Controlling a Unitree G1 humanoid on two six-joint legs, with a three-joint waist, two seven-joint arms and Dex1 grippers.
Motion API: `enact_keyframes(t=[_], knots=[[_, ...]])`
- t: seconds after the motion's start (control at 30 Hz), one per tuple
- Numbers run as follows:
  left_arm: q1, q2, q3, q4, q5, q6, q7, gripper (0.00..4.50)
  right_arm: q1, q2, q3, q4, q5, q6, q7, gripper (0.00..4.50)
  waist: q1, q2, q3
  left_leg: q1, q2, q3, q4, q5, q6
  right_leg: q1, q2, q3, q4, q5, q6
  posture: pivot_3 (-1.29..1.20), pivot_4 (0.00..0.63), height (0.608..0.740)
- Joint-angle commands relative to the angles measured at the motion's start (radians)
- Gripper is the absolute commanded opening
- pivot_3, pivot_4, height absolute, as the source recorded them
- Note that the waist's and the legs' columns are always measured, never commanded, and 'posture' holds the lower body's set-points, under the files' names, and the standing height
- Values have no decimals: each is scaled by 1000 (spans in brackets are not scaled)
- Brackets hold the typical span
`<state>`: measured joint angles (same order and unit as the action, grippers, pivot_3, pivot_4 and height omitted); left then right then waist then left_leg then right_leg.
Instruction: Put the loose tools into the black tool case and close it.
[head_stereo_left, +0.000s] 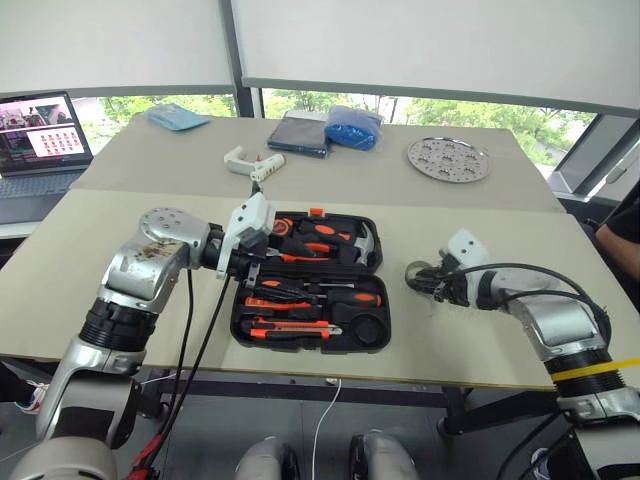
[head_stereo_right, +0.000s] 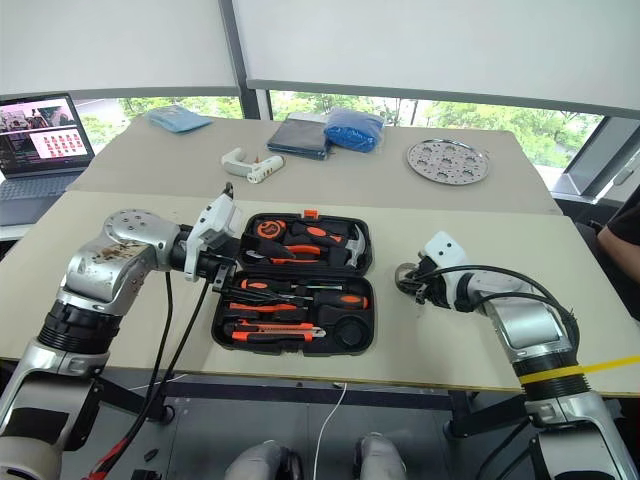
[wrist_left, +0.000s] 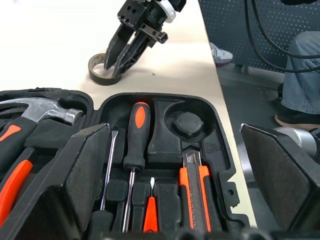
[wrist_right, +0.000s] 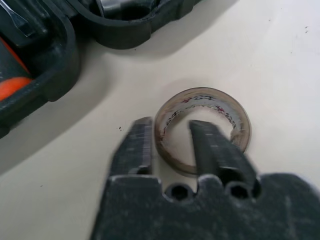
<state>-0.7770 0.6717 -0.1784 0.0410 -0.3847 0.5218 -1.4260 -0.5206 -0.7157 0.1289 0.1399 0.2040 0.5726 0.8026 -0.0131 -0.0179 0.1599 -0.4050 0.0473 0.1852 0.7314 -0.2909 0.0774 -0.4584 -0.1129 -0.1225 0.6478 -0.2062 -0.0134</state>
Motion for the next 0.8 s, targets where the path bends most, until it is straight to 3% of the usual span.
enact_keyframes(t=[0.03,0.17,0.27,0.4,0.5,0.6,0.67,0.8], knots=[[-20,1,2,-3,5,-25,0,4500,-12,2,-6,8,-21,-7,8,2070,0,0,0,0,0,0,0,0,0,0,0,0,0,0,0,0,150,718],[-22,0,2,2,10,-28,0,4500,-20,12,-6,37,-35,-20,5,2070,-1,0,0,0,0,0,0,0,0,0,0,0,0,0,0,0,150,718],[-23,0,1,6,13,-31,0,4500,-27,18,-19,49,-37,-28,7,1347,-1,0,0,0,0,0,0,0,0,0,0,0,0,0,0,0,150,718],[-20,-2,-5,10,20,-42,-2,4500,-17,5,-30,7,-25,-37,32,33,-1,0,0,0,0,0,0,0,0,0,0,0,0,0,0,0,150,718],[-4,4,-16,2,36,-63,-12,4500,0,-18,-51,-81,4,-16,59,33,-1,0,0,0,0,0,0,0,0,0,0,0,0,0,0,0,150,718],[10,14,-22,-12,32,-65,-27,4500,51,-60,-82,-333,130,63,155,33,0,1,1,0,0,0,0,0,0,-1,0,0,0,0,0,0,150,718],[12,14,-26,-13,30,-66,-29,4500,88,-78,-73,-512,224,153,191,33,1,1,1,0,0,0,-1,0,0,-1,0,0,0,0,0,0,150,718],[14,10,-35,-15,29,-69,-33,4500,118,-90,-16,-674,270,233,180,33,1,1,1,0,1,0,-1,0,0,0,1,0,0,0,-1,0,150,718]])
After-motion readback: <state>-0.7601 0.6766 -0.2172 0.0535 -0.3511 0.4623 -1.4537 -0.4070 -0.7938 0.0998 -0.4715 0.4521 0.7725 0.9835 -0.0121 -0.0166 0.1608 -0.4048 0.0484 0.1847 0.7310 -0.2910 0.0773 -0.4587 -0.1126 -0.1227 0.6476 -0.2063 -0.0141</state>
